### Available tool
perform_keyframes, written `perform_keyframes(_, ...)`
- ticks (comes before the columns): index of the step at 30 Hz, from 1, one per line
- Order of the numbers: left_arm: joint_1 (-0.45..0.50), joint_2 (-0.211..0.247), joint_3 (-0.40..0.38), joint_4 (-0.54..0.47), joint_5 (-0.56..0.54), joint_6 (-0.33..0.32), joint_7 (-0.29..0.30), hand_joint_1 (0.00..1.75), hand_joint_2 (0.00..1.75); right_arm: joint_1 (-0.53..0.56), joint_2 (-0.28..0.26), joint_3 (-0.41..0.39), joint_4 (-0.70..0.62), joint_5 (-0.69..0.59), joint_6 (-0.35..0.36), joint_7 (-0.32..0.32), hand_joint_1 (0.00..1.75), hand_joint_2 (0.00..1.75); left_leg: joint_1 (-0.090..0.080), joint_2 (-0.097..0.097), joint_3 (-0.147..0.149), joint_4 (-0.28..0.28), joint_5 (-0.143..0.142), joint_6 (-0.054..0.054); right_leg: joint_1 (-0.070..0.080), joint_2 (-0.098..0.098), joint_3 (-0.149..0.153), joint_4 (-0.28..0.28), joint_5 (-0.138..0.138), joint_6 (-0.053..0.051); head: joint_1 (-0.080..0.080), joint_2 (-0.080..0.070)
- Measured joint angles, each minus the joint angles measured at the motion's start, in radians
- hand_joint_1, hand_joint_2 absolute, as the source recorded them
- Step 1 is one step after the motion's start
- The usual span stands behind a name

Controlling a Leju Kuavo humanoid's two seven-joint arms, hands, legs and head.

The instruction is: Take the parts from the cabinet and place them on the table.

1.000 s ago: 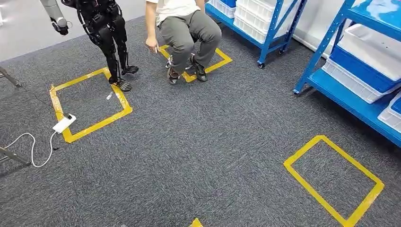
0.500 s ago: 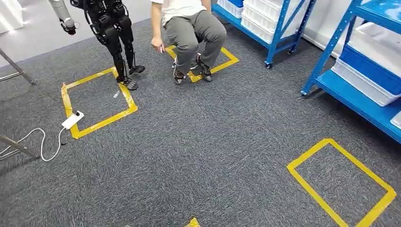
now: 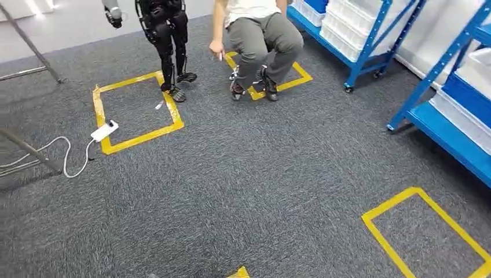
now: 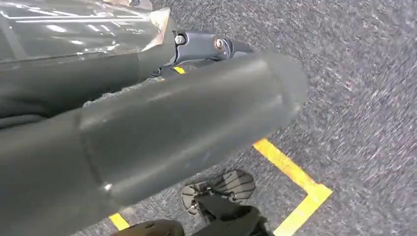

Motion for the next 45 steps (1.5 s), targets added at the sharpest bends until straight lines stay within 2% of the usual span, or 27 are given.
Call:
perform_keyframes(1,0.002,0.000,0.000,0.000,0.000,0.000,0.001,0.00,0.00,0.001,0.000,0.000,0.000,0.001,0.006,0.002,0.00,0.00,-0.001,-0.008,0.000,0.001,0.000,0.000,0.000,0.001,-0.019,0.029,0.000,0.006,0.001,0.000)
perform_keyframes(2,0.004,0.000,0.000,0.000,0.000,0.000,0.001,0.00,0.00,0.003,0.000,0.000,0.000,0.000,0.008,0.004,0.00,0.00,-0.001,-0.016,0.001,0.001,0.000,0.000,0.000,0.001,-0.012,0.005,0.018,0.015,-0.001,0.000)
perform_keyframes(3,0.004,-0.001,0.000,0.000,0.000,0.000,0.001,0.00,0.00,0.002,0.000,0.000,0.000,0.000,0.008,0.008,0.00,0.00,-0.001,-0.023,0.002,0.002,-0.001,-0.001,0.000,0.002,0.015,-0.059,0.051,0.026,0.000,0.000)
perform_keyframes(5,0.003,-0.002,0.000,0.000,0.000,-0.001,0.002,0.00,0.00,0.001,0.000,-0.002,0.000,0.004,0.008,0.010,0.00,0.00,-0.001,-0.037,0.005,0.006,-0.004,-0.006,-0.002,0.015,0.110,-0.257,0.133,0.042,0.000,0.000)
perform_keyframes(6,0.003,-0.001,0.000,0.000,0.000,-0.001,0.003,0.00,0.00,0.000,-0.001,-0.002,0.000,0.007,0.008,0.010,0.00,0.00,-0.007,-0.042,0.006,0.011,-0.008,-0.012,0.001,0.027,0.117,-0.286,0.137,0.030,-0.002,0.000)
perform_keyframes(7,0.003,-0.001,0.000,0.000,0.000,-0.001,0.004,0.00,0.00,-0.001,0.000,-0.002,0.000,0.011,0.006,0.010,0.00,0.00,-0.008,-0.045,0.004,0.013,-0.012,-0.017,0.004,0.021,0.120,-0.294,0.143,0.018,-0.001,0.000)
perform_keyframes(8,0.003,-0.001,0.000,0.000,0.000,-0.001,0.004,0.00,0.00,-0.003,0.000,-0.002,0.000,0.015,0.004,0.010,0.00,0.00,-0.008,-0.045,0.002,0.012,-0.012,-0.018,0.004,0.021,0.127,-0.295,0.144,0.012,-0.003,0.000)
perform_keyframes(9,0.004,-0.001,0.000,0.000,0.000,-0.001,0.004,0.00,0.00,-0.004,0.001,-0.002,0.000,0.021,0.003,0.010,0.00,0.00,-0.009,-0.044,-0.001,0.015,-0.014,-0.001,-0.002,0.021,0.127,-0.295,0.147,0.010,-0.003,0.000)
perform_keyframes(10,0.004,-0.001,0.000,0.000,0.000,-0.001,0.004,0.00,0.00,-0.004,0.002,-0.002,0.000,0.028,0.003,0.011,0.00,0.00,-0.007,-0.043,-0.001,0.016,-0.012,0.001,0.001,0.021,0.127,-0.295,0.147,0.009,-0.002,0.000)
perform_keyframes(20,0.004,-0.002,0.000,0.000,0.000,-0.001,0.004,0.00,0.00,-0.004,0.002,-0.002,0.000,0.030,0.002,0.019,0.00,0.00,-0.005,-0.040,0.003,0.010,-0.011,-0.002,0.005,0.022,0.127,-0.295,0.146,0.005,-0.003,0.000)
perform_keyframes(22,0.004,-0.001,0.000,0.000,0.000,0.000,0.004,0.00,0.00,-0.004,0.002,-0.002,0.000,0.026,-0.002,0.021,0.00,0.00,-0.001,-0.040,0.003,0.009,-0.013,-0.021,0.009,0.021,0.127,-0.295,0.145,0.002,-0.002,0.000)
perform_keyframes(25,0.004,-0.002,0.000,0.000,-0.001,0.000,0.004,0.00,0.00,-0.004,0.002,-0.008,0.000,0.009,-0.015,0.024,0.00,0.00,-0.002,-0.040,0.003,0.009,-0.013,-0.022,0.009,0.021,0.127,-0.295,0.145,0.002,-0.002,0.000)
perform_keyframes(26,0.004,-0.002,0.000,0.000,-0.002,0.000,0.004,0.00,0.00,-0.004,0.003,-0.010,0.000,0.006,-0.016,0.025,0.00,0.00,-0.005,-0.039,0.001,0.016,-0.017,-0.014,-0.005,0.025,0.130,-0.306,0.149,0.008,-0.003,0.000)
perform_keyframes(27,0.004,-0.002,0.000,0.000,-0.002,0.001,0.004,0.00,0.00,-0.004,0.003,-0.013,0.000,0.002,-0.017,0.025,0.00,0.00,-0.005,-0.037,0.010,-0.002,-0.010,-0.003,0.001,0.027,0.137,-0.318,0.153,0.014,-0.003,0.000)
perform_keyframes(28,0.006,-0.003,0.000,0.000,-0.002,0.001,0.004,0.00,0.00,-0.004,0.002,-0.016,0.000,0.001,-0.018,0.025,0.00,0.00,0.011,-0.029,0.030,-0.038,0.008,0.002,0.012,0.025,0.131,-0.307,0.150,0.013,-0.002,0.000)
perform_keyframes(29,0.006,-0.004,0.000,0.000,-0.003,0.001,0.004,0.00,0.00,-0.004,0.003,-0.019,0.000,0.000,-0.019,0.025,0.00,0.00,0.005,-0.024,0.040,-0.051,0.012,0.005,0.010,0.021,0.117,-0.278,0.133,0.011,0.000,0.000)
perform_keyframes(32,0.005,-0.005,0.000,0.000,-0.003,0.001,0.005,0.00,0.00,-0.003,0.003,-0.029,0.000,0.000,-0.023,0.025,0.00,0.00,0.007,-0.003,0.040,-0.051,0.012,0.006,0.002,0.021,0.002,-0.059,0.044,0.004,0.001,0.000)
perform_keyframes(33,0.005,-0.005,0.000,0.000,-0.003,0.001,0.006,0.00,0.00,0.000,0.003,-0.030,0.000,0.000,-0.024,0.025,0.00,0.00,0.007,0.004,0.039,-0.050,0.010,0.004,-0.001,0.021,-0.027,-0.008,0.034,0.011,0.002,0.000)
perform_keyframes(34,0.006,-0.005,0.000,0.000,-0.003,0.001,0.006,0.00,0.00,0.003,0.003,-0.031,0.000,0.000,-0.024,0.025,0.00,0.00,0.009,0.011,0.040,-0.050,0.008,0.000,-0.007,0.020,-0.030,-0.010,0.045,0.022,0.002,0.000)
perform_keyframes(36,0.006,-0.005,0.000,0.000,-0.005,0.000,0.006,0.00,0.00,0.004,0.002,-0.035,0.000,0.000,-0.024,0.027,0.00,0.00,0.016,0.024,0.041,-0.040,0.000,-0.012,-0.021,0.008,0.037,-0.152,0.111,0.055,0.002,0.000)
perform_keyframes(37,0.006,-0.005,0.000,0.000,-0.005,-0.001,0.006,0.00,0.00,0.003,0.002,-0.035,0.000,0.000,-0.024,0.028,0.00,0.00,0.020,0.031,0.039,-0.026,-0.010,-0.023,-0.027,-0.011,0.089,-0.249,0.147,0.071,0.002,0.000)
perform_keyframes(38,0.006,-0.003,0.000,0.000,-0.007,-0.002,0.006,0.00,0.00,0.001,0.004,-0.035,0.000,0.002,-0.024,0.028,0.00,0.00,0.017,0.039,0.036,-0.010,-0.021,-0.036,-0.028,-0.047,0.109,-0.285,0.152,0.069,0.003,0.000)
perform_keyframes(39,0.005,-0.002,0.000,0.000,-0.009,-0.001,0.006,0.00,0.00,-0.001,0.008,-0.035,0.000,0.004,-0.024,0.028,0.00,0.00,0.012,0.045,0.033,0.006,-0.038,-0.045,-0.023,-0.038,0.106,-0.289,0.155,0.057,0.007,0.000)
perform_keyframes(40,0.005,-0.002,0.000,0.000,-0.012,-0.001,0.006,0.00,0.00,-0.003,0.007,-0.036,0.000,0.007,-0.024,0.029,0.00,0.00,0.011,0.047,0.033,0.007,-0.042,-0.047,-0.021,-0.028,0.107,-0.275,0.153,0.035,0.002,0.000)
perform_keyframes(41,0.004,-0.002,0.000,0.000,-0.012,-0.001,0.006,0.00,0.00,-0.003,0.006,-0.036,0.000,0.008,-0.024,0.029,0.00,0.00,0.013,0.055,0.036,0.008,-0.043,-0.050,-0.020,-0.022,0.104,-0.273,0.151,0.024,0.001,0.000)
perform_keyframes(43,0.003,-0.002,0.000,0.000,-0.013,-0.001,0.006,0.00,0.00,-0.001,0.006,-0.037,0.000,0.009,-0.024,0.029,0.00,0.00,0.022,0.062,0.035,0.012,-0.047,-0.057,-0.023,-0.005,0.102,-0.274,0.155,0.009,-0.002,0.000)
perform_keyframes(45,0.003,-0.002,0.000,0.000,-0.013,-0.001,0.006,0.00,0.00,-0.002,0.006,-0.038,0.000,0.008,-0.024,0.030,0.00,0.00,0.025,0.031,0.004,0.088,-0.106,-0.066,-0.022,0.007,0.101,-0.274,0.157,0.004,-0.003,0.000)
